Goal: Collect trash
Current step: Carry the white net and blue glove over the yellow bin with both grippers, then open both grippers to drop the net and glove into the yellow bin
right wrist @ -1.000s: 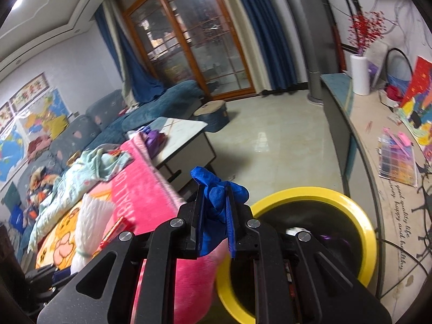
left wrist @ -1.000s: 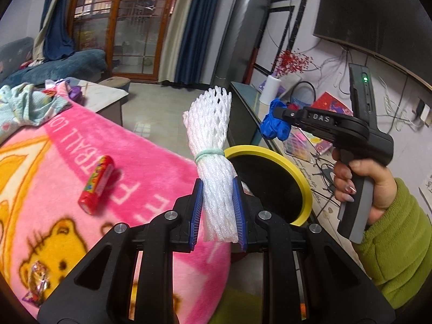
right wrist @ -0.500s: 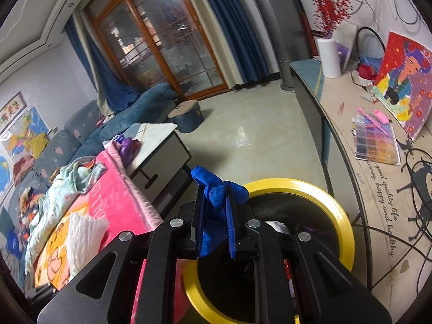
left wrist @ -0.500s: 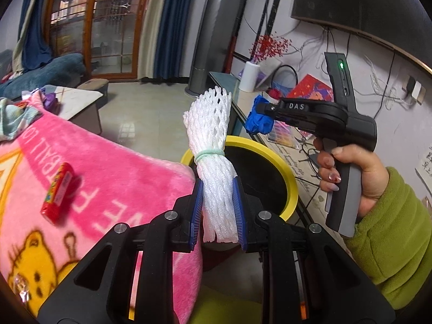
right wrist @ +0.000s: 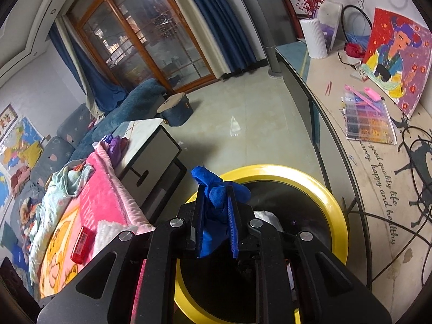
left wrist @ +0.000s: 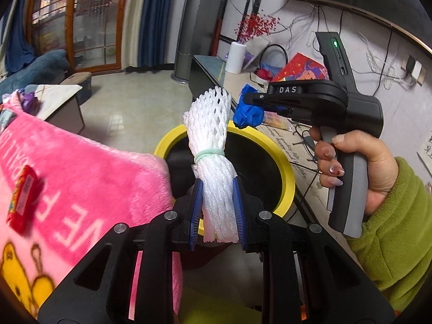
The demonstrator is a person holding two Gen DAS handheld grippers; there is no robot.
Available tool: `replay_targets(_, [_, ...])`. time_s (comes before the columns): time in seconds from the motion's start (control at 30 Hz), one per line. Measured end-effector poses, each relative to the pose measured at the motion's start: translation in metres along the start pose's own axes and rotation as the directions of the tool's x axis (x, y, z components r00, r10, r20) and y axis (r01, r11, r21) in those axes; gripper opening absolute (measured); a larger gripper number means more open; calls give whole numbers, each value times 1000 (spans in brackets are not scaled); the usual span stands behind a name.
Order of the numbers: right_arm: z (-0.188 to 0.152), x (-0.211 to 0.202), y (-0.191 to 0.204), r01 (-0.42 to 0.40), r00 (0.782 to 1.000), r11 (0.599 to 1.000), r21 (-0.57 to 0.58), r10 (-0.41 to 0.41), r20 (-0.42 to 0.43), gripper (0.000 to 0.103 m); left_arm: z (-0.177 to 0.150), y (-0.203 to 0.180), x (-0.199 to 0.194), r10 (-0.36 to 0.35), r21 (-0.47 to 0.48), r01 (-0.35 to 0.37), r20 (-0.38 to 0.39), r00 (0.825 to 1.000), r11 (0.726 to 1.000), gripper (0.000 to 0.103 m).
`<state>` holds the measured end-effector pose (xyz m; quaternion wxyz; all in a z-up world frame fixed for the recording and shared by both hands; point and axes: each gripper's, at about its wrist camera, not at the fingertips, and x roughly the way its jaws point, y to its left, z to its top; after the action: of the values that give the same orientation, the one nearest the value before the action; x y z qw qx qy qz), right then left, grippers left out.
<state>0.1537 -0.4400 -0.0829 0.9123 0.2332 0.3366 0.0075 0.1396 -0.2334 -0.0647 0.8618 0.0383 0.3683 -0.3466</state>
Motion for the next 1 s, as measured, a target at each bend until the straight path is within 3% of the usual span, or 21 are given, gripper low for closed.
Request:
replay_targets(0.37, [0,7,-15,-7,1000,999,38,8,-22,16,0,-11,30,-21,40,23,-47,999,999,17])
replay_targets(0.6, [0,9,-17,-14,999,999,52,15,-29,28,5,-10,39,-19,31,21,-55,998,999,18])
replay_targets(0.7, [0,9,-16,-20,1000,999,46,21,-23,39,4,-9,40,-14,23,15,-53,998,1000,28])
replay_targets(0.83, [0,7,-14,-14,1000,999,39,15,-20,41,2,-2,37,-2,-5,2,-42,999,1000,61])
replay_targets(0.87, [0,7,-13,-10,1000,999,36,11,-17,43,3,0,35,-2,-15,1,-39,999,1000,64])
replay_targets(0.93, [1,5,-12,-6,1000,1000,31,7,-11,48,3,6,30,9,-37,-10,-30,1000,999,83])
replay_targets(1.0, [2,3,-8,2,1000,1000,22,-2,-1,52,3,10,23,24,-54,-25,-13,1000,998,92])
